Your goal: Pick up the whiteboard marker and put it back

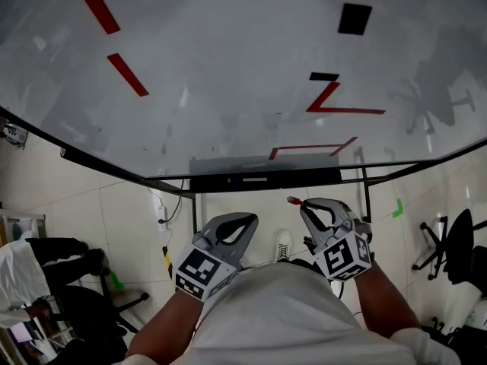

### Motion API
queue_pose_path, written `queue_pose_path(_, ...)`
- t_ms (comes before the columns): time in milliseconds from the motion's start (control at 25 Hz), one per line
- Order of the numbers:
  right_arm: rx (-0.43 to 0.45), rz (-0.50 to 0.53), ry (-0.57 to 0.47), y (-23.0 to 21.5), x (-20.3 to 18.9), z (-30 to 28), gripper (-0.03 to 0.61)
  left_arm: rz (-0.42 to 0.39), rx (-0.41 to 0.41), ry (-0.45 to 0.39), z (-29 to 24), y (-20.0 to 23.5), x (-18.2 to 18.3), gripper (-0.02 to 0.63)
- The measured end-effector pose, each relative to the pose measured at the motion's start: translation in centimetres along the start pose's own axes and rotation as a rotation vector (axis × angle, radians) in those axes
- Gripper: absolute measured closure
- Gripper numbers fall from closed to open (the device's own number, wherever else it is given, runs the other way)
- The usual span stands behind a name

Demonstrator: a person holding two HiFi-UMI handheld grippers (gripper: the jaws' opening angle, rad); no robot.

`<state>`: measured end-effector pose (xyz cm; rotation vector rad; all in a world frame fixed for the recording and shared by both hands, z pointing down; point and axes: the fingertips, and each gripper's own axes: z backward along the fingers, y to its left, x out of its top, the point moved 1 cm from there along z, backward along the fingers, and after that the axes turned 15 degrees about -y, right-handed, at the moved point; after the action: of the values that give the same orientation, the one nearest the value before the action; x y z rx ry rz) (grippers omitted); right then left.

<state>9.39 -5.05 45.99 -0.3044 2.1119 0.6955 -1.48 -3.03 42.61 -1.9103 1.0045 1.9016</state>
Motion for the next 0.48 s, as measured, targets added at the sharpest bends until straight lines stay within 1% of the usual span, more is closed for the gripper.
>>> queue_pose_path(240,0.025,0.104,0.039,0.1,-0.7,-1.1,0.54,-0.003,0.008,-0.001,0.0,0.4,0.0,0.597)
queue_pose_path(320,0.032,0.132,0.054,0.0,-1.0,-1.3,0.54,0.01,0.006,0.001,0.0,0.2,-0.1,0.597)
queue_pose_path(400,0.034,0.177,0.079,-0.1,-1.4,-1.4,0.54,0.017,0.001,0.001,-0.1,0.1,-0.1,0.597)
queue_pose_path(480,0.034,0.231,0.1,-0.1,-1.7,-2.0,0.54,0.001,0.006,0.002,0.2,0.4,-0.1,0.597)
